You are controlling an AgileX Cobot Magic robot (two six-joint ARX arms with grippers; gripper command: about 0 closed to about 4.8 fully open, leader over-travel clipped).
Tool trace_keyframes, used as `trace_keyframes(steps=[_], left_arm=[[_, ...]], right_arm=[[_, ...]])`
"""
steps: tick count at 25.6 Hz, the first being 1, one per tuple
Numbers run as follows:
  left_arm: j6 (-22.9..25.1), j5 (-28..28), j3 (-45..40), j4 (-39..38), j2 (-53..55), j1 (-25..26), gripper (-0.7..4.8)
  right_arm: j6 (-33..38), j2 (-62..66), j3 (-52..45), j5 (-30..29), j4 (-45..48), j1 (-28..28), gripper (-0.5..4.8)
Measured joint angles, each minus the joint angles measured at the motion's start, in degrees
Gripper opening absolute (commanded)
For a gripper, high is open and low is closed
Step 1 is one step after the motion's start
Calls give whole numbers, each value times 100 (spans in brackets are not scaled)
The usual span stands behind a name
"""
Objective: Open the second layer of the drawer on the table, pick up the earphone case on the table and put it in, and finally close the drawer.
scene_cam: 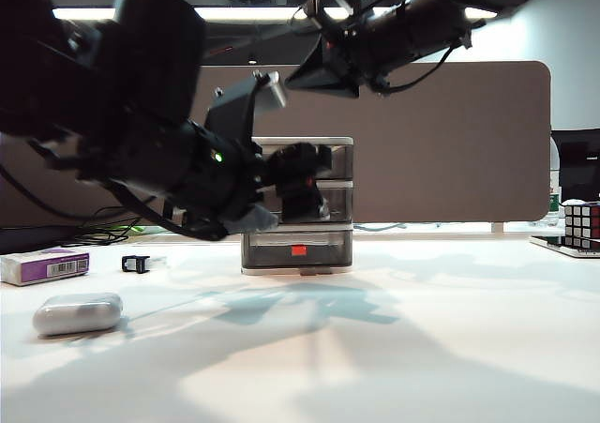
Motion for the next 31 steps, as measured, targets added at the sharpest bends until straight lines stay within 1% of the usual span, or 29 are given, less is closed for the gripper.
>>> trace_keyframes(steps=[1, 3, 5, 9, 10, 12, 15, 18, 22, 25, 27, 31], left_arm=[[-103, -225, 37, 44, 144, -26, 312], [-140, -439, 35, 57, 219, -37, 310], [-157, -610, 35, 278, 323, -35, 310], [-157, -680, 37, 988, 627, -35, 309], [-157, -680, 37, 1360, 785, -37, 309], [-157, -697, 57, 1578, 885, -37, 309], [-153, -896, 116, 1639, 894, -57, 308], [-109, -1235, 197, 1650, 898, -111, 308], [92, -1510, 334, 1703, 931, -168, 308], [151, -1631, 468, 1700, 1080, -190, 304], [170, -1884, 706, 1707, 1329, -234, 304], [212, -2085, 844, 1707, 1521, -256, 304]], right_arm=[[-31, 39, -2, -2, -42, 0, -5], [-72, 63, -2, 2, -55, -4, -5], [-166, 92, 0, 7, -52, -13, -5], [-348, 264, 15, 35, -39, -4, -5], [-387, 363, 15, 44, -50, -2, -5], [-396, 485, 15, 50, -57, -9, -5], [-426, 581, 87, 44, 42, -9, -5], [-496, 702, 173, 31, 151, -7, -5], [-516, 831, 282, 15, 234, -7, -5], [-525, 837, 282, 15, 240, 0, -5], [-538, 837, 284, 24, 210, 15, -5], [-551, 835, 293, 2, 129, 42, -5]])
